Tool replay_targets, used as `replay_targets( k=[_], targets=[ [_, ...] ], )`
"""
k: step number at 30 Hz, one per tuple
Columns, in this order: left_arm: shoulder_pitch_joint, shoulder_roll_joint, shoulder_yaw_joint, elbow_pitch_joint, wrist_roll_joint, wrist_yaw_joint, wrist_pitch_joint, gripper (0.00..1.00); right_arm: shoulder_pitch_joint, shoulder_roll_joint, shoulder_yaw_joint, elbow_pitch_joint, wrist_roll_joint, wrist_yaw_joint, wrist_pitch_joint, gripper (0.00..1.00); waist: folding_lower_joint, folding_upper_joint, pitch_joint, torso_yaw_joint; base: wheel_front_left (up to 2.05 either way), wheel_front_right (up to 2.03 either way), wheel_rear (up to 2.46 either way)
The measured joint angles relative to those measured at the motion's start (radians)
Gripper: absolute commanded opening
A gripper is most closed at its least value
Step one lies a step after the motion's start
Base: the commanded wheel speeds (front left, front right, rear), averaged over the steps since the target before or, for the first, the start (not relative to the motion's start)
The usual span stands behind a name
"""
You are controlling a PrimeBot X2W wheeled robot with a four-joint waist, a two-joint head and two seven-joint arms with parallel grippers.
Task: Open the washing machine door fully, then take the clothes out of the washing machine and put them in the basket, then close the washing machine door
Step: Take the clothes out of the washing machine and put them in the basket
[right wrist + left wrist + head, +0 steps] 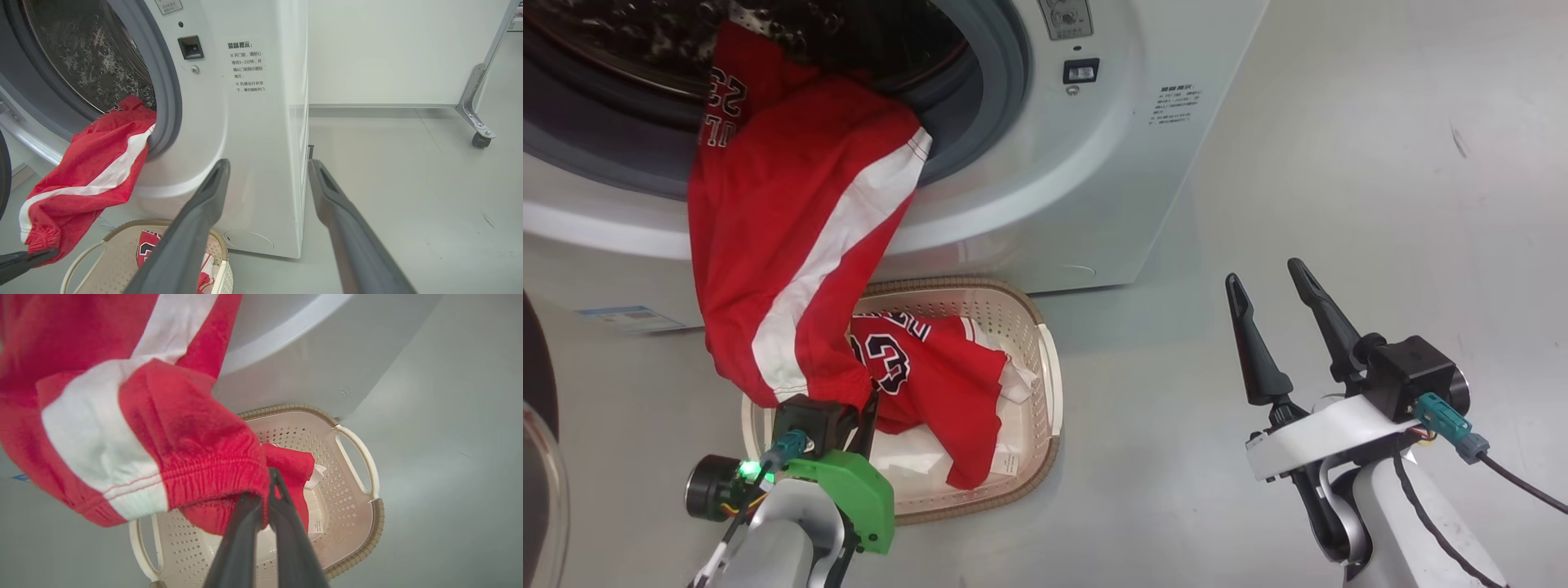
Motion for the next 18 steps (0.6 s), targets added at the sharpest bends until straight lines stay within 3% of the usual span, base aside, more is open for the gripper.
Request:
replay_targets(
  k=[4, 5, 6, 7, 8, 18],
  targets=[
    [-0.039, -0.003, -0.003, 0.076, -0.002, -0.009, 0.019, 0.00, -0.020, 0.002, 0.008, 0.000, 0.000, 0.008, 0.000, 1.00, 0.0000, 0.0000, 0.025, -0.013, 0.00, 0.00, 0.00],
    [-0.047, -0.004, -0.002, 0.095, -0.005, -0.009, 0.024, 0.12, -0.023, 0.003, 0.009, 0.000, 0.000, 0.008, 0.000, 1.00, 0.0000, 0.0000, 0.030, -0.018, 0.00, 0.00, 0.00],
    [-0.055, -0.006, -0.002, 0.116, -0.011, -0.009, 0.035, 0.46, -0.026, 0.003, 0.009, 0.000, 0.000, 0.008, 0.000, 1.00, 0.0000, 0.0000, 0.034, -0.022, 0.00, 0.00, 0.00],
    [-0.061, -0.007, -0.001, 0.134, -0.014, -0.009, 0.040, 0.93, -0.028, 0.003, 0.008, 0.001, 0.000, 0.008, 0.000, 1.00, 0.0000, 0.0000, 0.039, -0.026, 0.00, 0.00, 0.00],
    [-0.067, -0.007, -0.002, 0.151, -0.020, -0.010, 0.041, 1.00, -0.029, 0.004, 0.004, 0.002, 0.000, 0.008, 0.000, 1.00, 0.0000, 0.0000, 0.043, -0.029, 0.00, 0.00, 0.00],
    [-0.106, -0.012, 0.001, 0.262, -0.038, -0.017, 0.026, 1.00, -0.030, 0.006, -0.012, 0.024, 0.000, 0.007, -0.004, 1.00, 0.0000, 0.0000, 0.047, -0.037, 0.00, 0.00, 0.00]
  ],
)
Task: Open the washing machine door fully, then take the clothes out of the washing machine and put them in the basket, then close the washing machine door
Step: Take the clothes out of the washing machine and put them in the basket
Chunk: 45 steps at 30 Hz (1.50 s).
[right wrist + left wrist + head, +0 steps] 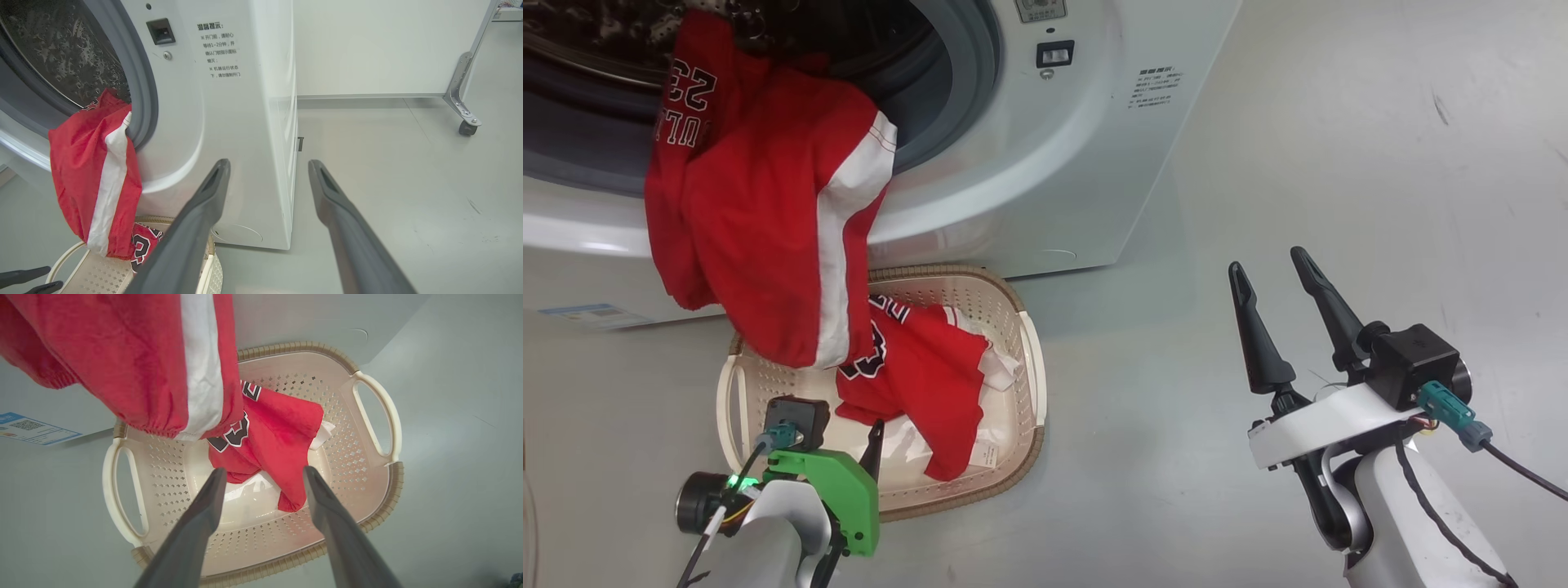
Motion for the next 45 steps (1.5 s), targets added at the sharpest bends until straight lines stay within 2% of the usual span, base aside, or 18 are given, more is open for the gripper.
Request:
replay_targets(
  k=[15, 24, 45],
  targets=[
    [-0.002, -0.004, 0.043, -0.005, -0.017, 0.019, -0.182, 1.00, 0.002, -0.003, -0.012, 0.046, 0.000, -0.002, -0.010, 1.00, 0.0000, 0.0000, -0.063, 0.025, 0.00, 0.00, 0.00],
    [0.000, -0.005, 0.051, -0.044, -0.026, 0.019, -0.196, 1.00, 0.031, -0.015, -0.027, 0.065, 0.000, -0.010, -0.011, 1.00, 0.0000, 0.0000, -0.120, 0.052, 0.00, 0.00, 0.00],
    [0.129, 0.009, 0.084, -0.287, -0.005, 0.063, -0.213, 1.00, 0.107, -0.016, -0.023, 0.077, 0.000, -0.022, -0.012, 1.00, 0.0000, 0.0000, -0.269, 0.091, 0.00, 0.00, 0.00]
  ],
)
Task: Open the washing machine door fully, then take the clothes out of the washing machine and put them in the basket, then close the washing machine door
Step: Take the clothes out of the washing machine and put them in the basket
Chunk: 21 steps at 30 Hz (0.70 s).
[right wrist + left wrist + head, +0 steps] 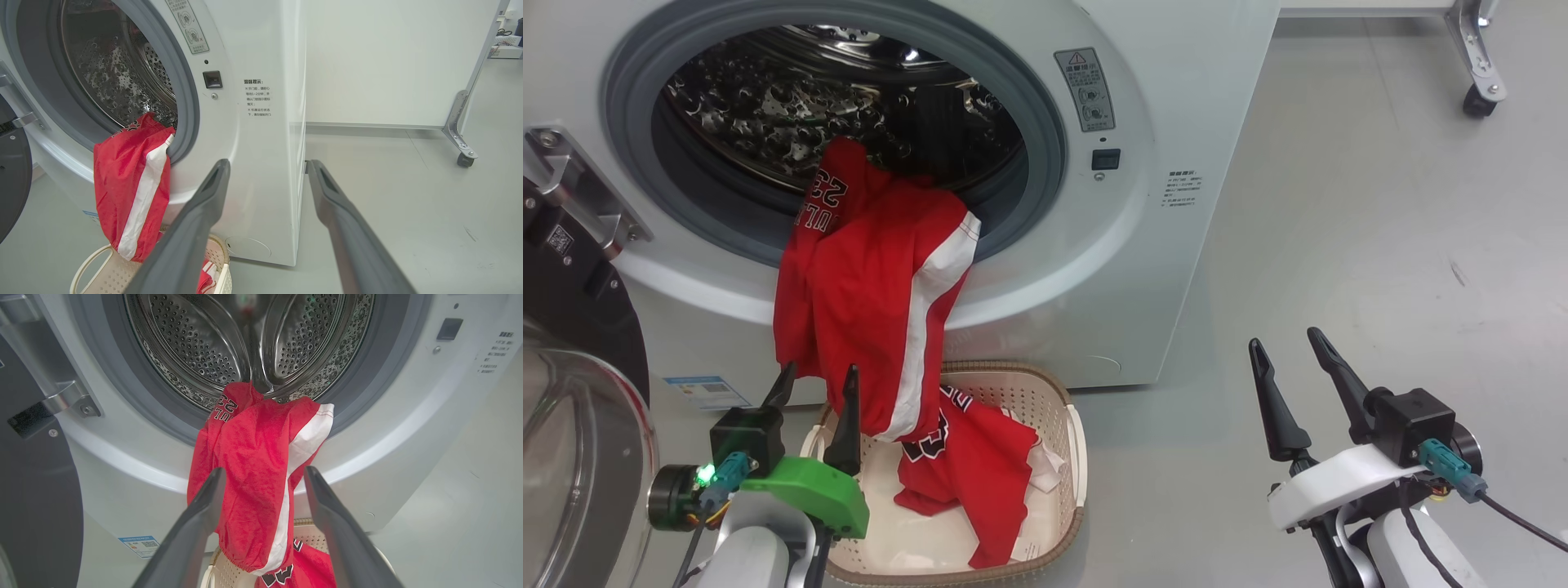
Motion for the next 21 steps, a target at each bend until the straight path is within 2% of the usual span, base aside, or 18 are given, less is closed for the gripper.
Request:
replay_targets(
  k=[5, 21],
  targets=[
    [0.027, 0.003, -0.001, -0.055, 0.008, 0.015, -0.002, 1.00, 0.010, 0.000, -0.001, -0.007, 0.000, -0.012, 0.000, 1.00, 0.0000, 0.0000, -0.009, -0.003, 0.00, 0.00, 0.00],
    [0.101, 0.009, -0.002, -0.181, 0.018, 0.035, -0.002, 1.00, 0.021, -0.004, -0.001, -0.035, 0.000, -0.015, 0.002, 1.00, 0.0000, 0.0000, 0.003, -0.006, 0.00, 0.00, 0.00]
  ],
)
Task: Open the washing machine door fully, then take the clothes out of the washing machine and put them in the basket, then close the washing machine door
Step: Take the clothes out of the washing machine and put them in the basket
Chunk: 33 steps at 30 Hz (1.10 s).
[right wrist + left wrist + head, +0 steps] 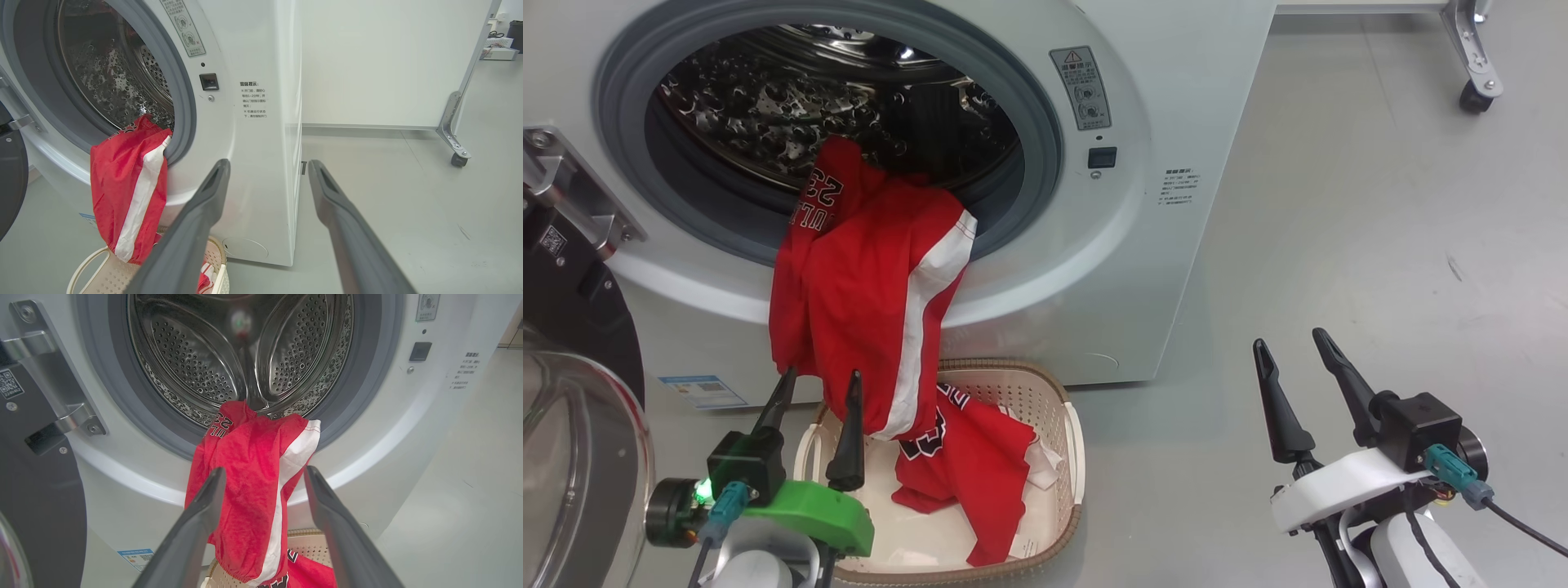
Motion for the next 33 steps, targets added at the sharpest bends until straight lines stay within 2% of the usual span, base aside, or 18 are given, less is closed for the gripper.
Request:
replay_targets(
  k=[10, 19, 27, 33],
  targets=[
    [0.015, 0.004, -0.005, -0.057, 0.000, 0.009, 0.005, 1.00, 0.000, -0.004, 0.001, -0.022, 0.000, -0.007, 0.005, 1.00, 0.0000, 0.0000, 0.033, 0.003, 0.00, 0.00, 0.00],
    [0.015, 0.015, 0.002, -0.064, -0.001, 0.016, 0.058, 1.00, -0.005, -0.003, 0.008, -0.046, 0.000, -0.007, 0.009, 1.00, 0.0000, 0.0000, 0.078, -0.003, 0.00, 0.00, 0.00],
    [0.000, 0.025, 0.000, -0.012, -0.012, 0.014, 0.128, 1.00, -0.033, -0.003, 0.025, -0.069, -0.001, -0.006, 0.017, 1.00, 0.0000, 0.0000, 0.137, -0.019, 0.00, 0.00, 0.00],
    [-0.086, 0.034, -0.007, 0.058, -0.017, -0.012, 0.170, 1.00, -0.068, -0.002, 0.036, -0.081, -0.010, 0.006, 0.018, 1.00, 0.0000, 0.0000, 0.188, -0.035, 0.00, 0.00, 0.00]
  ],
)
